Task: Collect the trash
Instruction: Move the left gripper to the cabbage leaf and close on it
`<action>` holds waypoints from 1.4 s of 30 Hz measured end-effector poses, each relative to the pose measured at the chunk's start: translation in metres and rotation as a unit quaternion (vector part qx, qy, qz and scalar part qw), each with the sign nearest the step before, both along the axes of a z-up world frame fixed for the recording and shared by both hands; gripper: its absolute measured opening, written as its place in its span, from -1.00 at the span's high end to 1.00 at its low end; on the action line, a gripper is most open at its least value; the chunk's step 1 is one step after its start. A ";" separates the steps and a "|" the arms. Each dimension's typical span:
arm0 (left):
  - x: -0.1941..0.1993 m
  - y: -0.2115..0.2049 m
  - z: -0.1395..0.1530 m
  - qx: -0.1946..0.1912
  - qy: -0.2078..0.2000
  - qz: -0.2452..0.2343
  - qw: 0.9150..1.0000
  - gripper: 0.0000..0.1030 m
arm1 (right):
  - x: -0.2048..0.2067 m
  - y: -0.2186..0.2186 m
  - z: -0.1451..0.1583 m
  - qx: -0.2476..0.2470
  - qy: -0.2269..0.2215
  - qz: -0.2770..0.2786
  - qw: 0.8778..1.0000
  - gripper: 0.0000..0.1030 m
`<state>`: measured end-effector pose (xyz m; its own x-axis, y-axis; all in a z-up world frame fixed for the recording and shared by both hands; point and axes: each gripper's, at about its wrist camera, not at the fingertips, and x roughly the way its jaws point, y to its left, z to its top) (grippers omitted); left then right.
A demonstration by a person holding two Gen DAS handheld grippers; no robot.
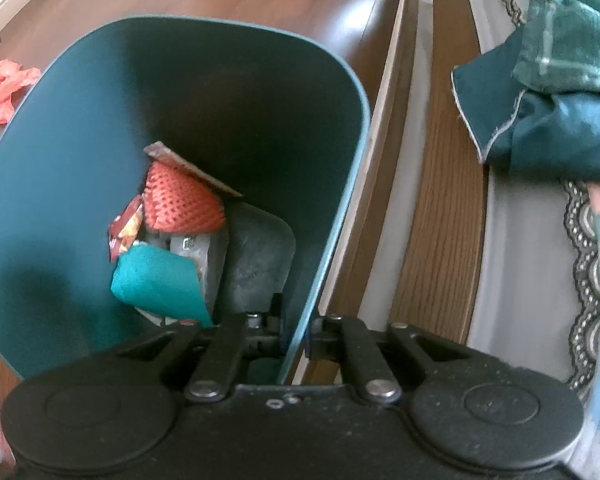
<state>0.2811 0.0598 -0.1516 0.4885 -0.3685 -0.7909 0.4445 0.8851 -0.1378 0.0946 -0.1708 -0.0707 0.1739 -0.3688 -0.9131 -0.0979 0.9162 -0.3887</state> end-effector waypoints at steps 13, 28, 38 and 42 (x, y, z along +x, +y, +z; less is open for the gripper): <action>0.042 -0.032 -0.139 0.047 0.055 -0.030 0.997 -0.59 | -0.006 0.001 -0.002 0.017 0.025 -0.069 0.997 0.78; 0.064 -0.055 -0.226 0.109 0.095 -0.106 0.984 -0.72 | 0.005 0.006 -0.013 0.018 0.065 -0.134 0.989 0.78; 0.071 -0.049 -0.222 0.094 0.117 -0.063 0.987 -0.43 | 0.016 0.010 -0.017 0.024 0.075 -0.113 0.990 0.78; 0.071 -0.050 -0.216 0.090 0.124 -0.043 0.987 -0.17 | 0.013 -0.002 -0.022 0.033 0.053 -0.113 0.992 0.79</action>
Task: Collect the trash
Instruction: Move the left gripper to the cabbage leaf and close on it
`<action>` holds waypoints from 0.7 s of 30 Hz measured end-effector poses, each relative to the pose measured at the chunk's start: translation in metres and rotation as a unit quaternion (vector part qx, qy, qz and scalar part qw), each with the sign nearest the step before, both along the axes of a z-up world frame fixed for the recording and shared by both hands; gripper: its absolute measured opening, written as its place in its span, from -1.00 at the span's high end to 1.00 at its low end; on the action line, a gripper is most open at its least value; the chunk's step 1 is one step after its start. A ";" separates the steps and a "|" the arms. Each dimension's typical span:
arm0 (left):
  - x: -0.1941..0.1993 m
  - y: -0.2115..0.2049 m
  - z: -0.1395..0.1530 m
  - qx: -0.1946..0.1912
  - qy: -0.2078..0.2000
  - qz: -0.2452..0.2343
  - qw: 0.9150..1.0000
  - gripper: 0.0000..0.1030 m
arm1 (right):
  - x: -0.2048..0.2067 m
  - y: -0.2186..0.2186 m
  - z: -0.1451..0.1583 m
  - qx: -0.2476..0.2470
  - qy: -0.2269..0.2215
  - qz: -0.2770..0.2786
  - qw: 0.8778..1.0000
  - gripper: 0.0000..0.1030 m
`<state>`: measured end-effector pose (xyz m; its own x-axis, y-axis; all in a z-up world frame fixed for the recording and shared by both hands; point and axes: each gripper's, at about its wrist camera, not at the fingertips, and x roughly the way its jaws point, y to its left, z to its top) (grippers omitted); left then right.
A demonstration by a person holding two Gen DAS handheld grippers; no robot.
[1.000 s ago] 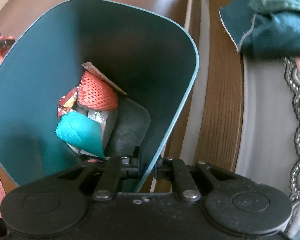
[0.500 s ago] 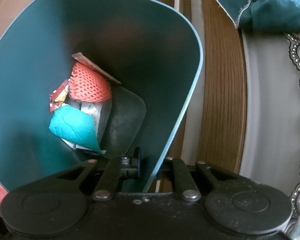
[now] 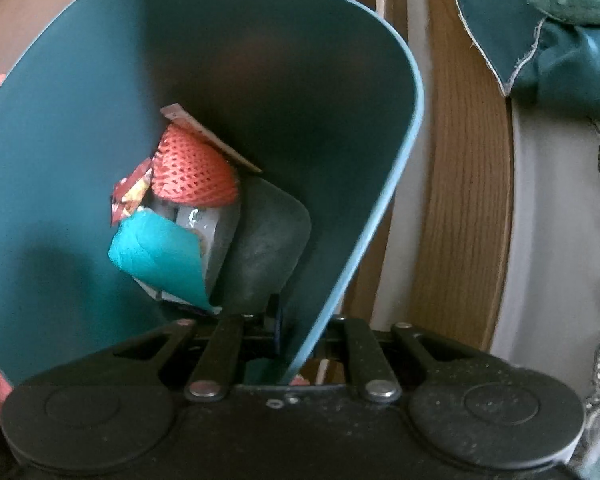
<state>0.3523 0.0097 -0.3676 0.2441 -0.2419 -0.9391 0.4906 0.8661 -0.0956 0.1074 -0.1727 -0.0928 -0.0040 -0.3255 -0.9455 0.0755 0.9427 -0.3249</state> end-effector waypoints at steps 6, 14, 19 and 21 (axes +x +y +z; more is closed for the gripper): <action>0.004 -0.007 0.029 -0.010 0.019 0.004 1.000 0.73 | -0.006 -0.027 0.002 0.020 -0.040 -0.045 0.998 0.84; -0.003 -0.013 0.106 -0.015 -0.015 -0.033 0.999 0.83 | -0.019 -0.039 0.009 0.036 -0.098 -0.062 0.993 0.83; 0.008 -0.011 0.098 -0.013 0.016 -0.043 0.999 0.38 | -0.027 -0.054 0.008 0.053 -0.120 -0.058 0.990 0.82; 0.013 -0.004 0.084 -0.025 0.032 -0.022 0.999 -0.58 | -0.030 -0.057 0.006 0.054 -0.123 -0.053 0.990 0.83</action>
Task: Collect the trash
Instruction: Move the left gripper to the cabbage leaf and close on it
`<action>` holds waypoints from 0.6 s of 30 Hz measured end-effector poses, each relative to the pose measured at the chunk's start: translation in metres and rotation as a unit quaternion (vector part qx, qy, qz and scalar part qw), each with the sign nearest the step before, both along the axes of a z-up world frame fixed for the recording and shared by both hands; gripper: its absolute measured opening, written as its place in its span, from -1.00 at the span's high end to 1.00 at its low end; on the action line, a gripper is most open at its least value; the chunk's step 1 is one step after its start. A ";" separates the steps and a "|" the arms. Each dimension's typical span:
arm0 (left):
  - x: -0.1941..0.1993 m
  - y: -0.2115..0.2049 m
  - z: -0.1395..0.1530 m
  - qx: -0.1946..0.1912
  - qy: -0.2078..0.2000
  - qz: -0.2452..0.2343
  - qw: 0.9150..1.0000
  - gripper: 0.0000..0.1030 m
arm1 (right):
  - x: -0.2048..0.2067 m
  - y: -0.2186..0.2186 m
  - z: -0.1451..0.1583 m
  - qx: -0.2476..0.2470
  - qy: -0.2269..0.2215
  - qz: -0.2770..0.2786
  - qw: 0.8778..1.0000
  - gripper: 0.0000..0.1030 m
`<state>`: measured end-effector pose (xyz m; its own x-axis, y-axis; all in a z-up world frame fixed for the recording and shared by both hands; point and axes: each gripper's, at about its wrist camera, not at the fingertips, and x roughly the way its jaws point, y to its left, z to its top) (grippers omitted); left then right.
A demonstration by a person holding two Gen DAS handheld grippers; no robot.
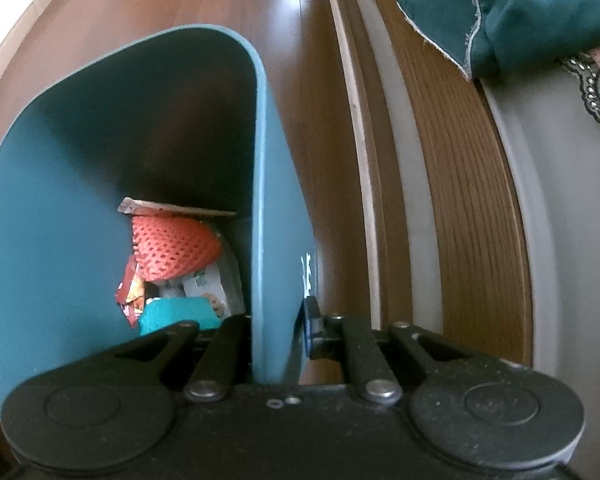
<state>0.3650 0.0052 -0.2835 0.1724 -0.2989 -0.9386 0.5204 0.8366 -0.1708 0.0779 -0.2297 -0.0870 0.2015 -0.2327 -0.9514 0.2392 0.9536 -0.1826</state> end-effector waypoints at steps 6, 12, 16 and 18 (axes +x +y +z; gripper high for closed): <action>-0.002 0.005 -0.033 -0.010 0.024 0.035 0.999 -0.66 | -0.013 -0.016 -0.008 0.018 0.003 -0.001 1.000 0.84; -0.001 -0.005 -0.072 0.034 0.024 0.048 0.998 -0.66 | -0.019 -0.024 -0.021 0.035 0.018 -0.012 0.999 0.86; -0.001 -0.010 -0.087 0.052 0.028 0.055 0.997 -0.66 | -0.020 -0.030 -0.032 0.046 0.031 -0.009 0.998 0.87; -0.001 -0.011 -0.097 0.067 0.031 0.058 0.996 -0.69 | -0.018 -0.026 -0.034 0.049 0.033 -0.012 0.998 0.87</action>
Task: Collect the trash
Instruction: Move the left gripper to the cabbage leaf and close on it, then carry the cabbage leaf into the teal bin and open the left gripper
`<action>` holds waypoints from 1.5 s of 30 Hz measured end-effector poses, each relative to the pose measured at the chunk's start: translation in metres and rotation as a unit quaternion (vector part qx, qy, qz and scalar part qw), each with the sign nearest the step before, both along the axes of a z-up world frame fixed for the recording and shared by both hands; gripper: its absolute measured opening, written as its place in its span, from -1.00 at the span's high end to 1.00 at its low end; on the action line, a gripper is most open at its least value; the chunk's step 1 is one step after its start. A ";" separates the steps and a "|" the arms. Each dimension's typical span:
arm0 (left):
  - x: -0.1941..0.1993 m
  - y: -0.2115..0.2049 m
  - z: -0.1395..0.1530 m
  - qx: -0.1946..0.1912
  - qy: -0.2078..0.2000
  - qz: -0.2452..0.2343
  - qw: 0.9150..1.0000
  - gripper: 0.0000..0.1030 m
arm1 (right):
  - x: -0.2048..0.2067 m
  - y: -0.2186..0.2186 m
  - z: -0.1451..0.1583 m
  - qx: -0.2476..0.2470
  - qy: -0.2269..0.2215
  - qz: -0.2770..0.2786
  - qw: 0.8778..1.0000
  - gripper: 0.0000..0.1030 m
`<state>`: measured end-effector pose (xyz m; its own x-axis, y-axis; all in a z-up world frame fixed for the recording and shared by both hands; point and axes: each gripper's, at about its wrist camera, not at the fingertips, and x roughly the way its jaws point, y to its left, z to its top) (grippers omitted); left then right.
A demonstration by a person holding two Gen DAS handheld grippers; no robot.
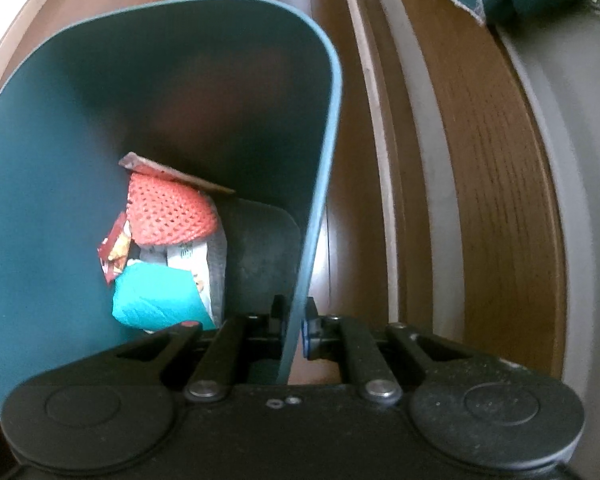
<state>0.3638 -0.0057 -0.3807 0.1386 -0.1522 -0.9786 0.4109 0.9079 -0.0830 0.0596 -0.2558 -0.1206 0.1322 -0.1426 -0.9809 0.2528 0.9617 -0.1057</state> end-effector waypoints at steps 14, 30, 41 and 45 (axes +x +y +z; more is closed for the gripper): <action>-0.010 -0.018 -0.006 0.029 -0.038 -0.018 0.999 -0.23 | 0.006 -0.004 -0.018 0.046 0.018 -0.007 0.999 0.88; -0.010 -0.001 0.076 -0.043 -0.041 -0.006 0.998 -0.13 | 0.002 -0.010 -0.021 0.048 0.013 -0.018 0.999 0.89; -0.077 -0.060 0.283 -0.129 -0.163 -0.151 0.966 -0.14 | 0.008 -0.018 -0.006 0.038 -0.028 -0.032 0.998 0.93; -0.104 -0.109 0.305 -0.140 -0.143 -0.218 0.955 -0.14 | 0.019 -0.015 0.005 0.023 -0.051 -0.009 0.998 0.94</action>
